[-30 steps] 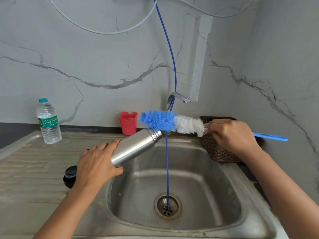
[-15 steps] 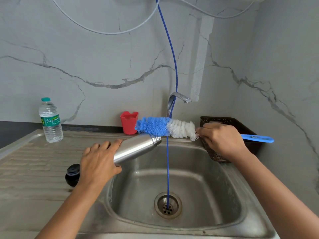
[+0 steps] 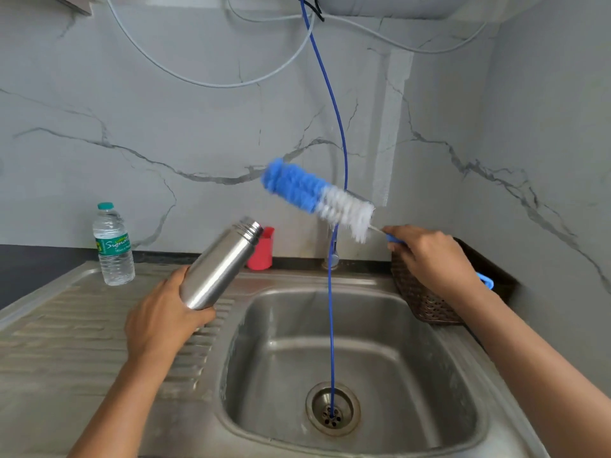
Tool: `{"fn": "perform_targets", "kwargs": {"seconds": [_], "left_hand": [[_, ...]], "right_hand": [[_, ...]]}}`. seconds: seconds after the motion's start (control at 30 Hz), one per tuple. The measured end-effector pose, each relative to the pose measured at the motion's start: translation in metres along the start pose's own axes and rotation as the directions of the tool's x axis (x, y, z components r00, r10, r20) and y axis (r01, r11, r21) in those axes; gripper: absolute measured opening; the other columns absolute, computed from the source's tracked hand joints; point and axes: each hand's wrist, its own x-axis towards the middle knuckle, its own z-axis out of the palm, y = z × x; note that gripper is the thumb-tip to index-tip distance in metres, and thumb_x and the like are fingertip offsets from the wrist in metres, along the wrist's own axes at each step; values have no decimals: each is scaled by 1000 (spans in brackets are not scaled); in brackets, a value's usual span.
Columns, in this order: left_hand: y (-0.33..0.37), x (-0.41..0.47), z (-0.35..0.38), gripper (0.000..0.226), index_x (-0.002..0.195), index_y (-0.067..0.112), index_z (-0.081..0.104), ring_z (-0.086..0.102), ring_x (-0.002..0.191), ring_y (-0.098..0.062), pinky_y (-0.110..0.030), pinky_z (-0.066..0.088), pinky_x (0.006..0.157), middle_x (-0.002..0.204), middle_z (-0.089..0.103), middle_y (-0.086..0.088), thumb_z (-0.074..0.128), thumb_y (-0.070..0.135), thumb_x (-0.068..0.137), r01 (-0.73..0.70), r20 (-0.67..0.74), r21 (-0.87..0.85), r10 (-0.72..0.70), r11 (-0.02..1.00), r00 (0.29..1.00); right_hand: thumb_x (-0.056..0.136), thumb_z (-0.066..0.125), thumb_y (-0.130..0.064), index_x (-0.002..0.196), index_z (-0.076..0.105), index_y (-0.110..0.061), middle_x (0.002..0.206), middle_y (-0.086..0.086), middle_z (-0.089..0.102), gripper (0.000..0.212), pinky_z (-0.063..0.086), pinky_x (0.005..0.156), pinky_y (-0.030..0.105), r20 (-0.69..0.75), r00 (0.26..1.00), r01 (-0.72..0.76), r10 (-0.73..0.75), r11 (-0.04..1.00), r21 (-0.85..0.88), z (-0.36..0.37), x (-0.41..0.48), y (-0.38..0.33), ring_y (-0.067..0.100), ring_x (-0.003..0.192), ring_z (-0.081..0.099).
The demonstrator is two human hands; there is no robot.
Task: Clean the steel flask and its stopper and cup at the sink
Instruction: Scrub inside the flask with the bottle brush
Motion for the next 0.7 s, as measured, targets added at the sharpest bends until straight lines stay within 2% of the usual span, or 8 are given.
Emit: {"fn": "perform_targets", "kwargs": {"seconds": [0.07,0.13,0.2,0.27,0.37,0.53,0.63,0.7], "left_hand": [[-6,3,-6,84,134,31,45,61,90,-33,-35,44,68,106,65,-5,84,42,60,72,-23,-191,-77,979,997],[-12,6,-8,84,129,30,49,60,88,-30,-37,46,71,100,64,-1,86,44,54,145,9,-415,-156,898,988],[-15,8,-9,79,123,28,53,61,86,-26,-35,47,70,97,65,0,83,41,51,233,84,-631,-233,740,969],[-17,10,-9,66,117,24,55,63,86,-25,-31,47,66,95,66,0,87,25,60,290,156,-777,-276,559,948],[-18,12,-9,49,117,16,58,63,77,-20,-28,46,62,97,67,-6,79,13,74,323,216,-864,-296,386,930],[-22,15,-9,46,123,14,56,60,75,-21,-31,47,61,91,64,-7,73,17,80,362,293,-912,-311,193,904],[-23,17,-6,38,119,18,54,60,79,-19,-30,46,62,92,63,-3,68,19,84,364,319,-925,-298,108,900],[-23,18,-5,33,116,21,53,60,80,-17,-30,47,61,93,63,-2,65,20,86,380,350,-923,-287,54,892]], "right_hand": [[97,51,-26,128,58,-21,113,4,66,33,48,73,39,-15,997,-80,79,996,-26,2,11,-17,33,98,62],[99,47,-28,130,55,-25,114,6,63,32,47,76,38,79,986,-142,150,985,-100,11,30,-33,33,100,60],[98,47,-18,123,57,-22,112,10,63,28,45,72,34,192,969,-116,158,970,-215,27,52,-49,33,99,60],[96,45,-8,117,59,-16,110,11,63,26,43,69,33,290,944,-74,156,959,-275,46,76,-64,32,98,61],[94,44,-3,117,60,-12,113,13,60,30,43,70,34,367,914,-63,174,953,-295,70,110,-79,31,101,60],[95,50,-11,116,62,-12,112,11,61,24,43,69,33,409,907,50,102,938,-344,91,156,-92,29,100,61],[93,51,-9,110,62,-9,90,7,58,21,43,65,32,422,904,120,60,915,-386,99,172,-98,26,83,58],[92,50,-8,106,61,-7,86,6,56,17,45,65,33,442,895,149,54,899,-411,103,179,-101,25,77,53]]}}
